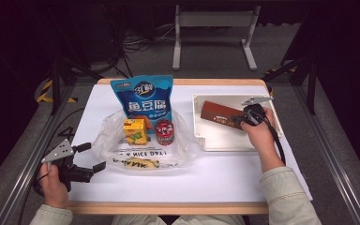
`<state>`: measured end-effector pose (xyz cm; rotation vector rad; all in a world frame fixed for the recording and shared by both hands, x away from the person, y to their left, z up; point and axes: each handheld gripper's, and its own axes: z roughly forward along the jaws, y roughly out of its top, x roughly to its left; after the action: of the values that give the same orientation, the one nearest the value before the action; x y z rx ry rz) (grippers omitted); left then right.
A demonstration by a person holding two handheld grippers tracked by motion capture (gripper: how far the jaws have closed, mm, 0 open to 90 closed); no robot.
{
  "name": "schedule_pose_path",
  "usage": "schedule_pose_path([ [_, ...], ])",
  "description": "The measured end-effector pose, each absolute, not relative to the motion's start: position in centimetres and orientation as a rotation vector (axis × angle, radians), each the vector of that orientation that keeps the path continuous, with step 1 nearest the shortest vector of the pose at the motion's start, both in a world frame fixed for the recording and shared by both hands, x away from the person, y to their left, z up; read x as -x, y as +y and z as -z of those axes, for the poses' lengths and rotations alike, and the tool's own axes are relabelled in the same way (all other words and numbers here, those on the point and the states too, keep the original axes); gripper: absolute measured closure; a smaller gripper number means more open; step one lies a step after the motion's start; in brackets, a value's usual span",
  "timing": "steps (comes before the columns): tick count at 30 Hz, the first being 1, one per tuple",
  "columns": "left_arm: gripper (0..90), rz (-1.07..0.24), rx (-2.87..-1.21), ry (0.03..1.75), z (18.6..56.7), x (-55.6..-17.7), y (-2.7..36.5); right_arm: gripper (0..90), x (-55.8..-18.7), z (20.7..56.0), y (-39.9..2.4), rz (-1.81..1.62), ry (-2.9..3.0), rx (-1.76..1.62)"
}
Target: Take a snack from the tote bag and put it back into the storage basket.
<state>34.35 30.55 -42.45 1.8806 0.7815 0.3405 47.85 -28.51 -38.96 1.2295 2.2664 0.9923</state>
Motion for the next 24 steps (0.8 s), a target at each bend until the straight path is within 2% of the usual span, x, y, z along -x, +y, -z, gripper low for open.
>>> schedule_pose_path([
  [24,0.8,-0.340,-1.874,0.783,42.5,-34.3,30.6,90.0,-49.8,39.6,-29.0,-0.906,2.168,-1.329],
])
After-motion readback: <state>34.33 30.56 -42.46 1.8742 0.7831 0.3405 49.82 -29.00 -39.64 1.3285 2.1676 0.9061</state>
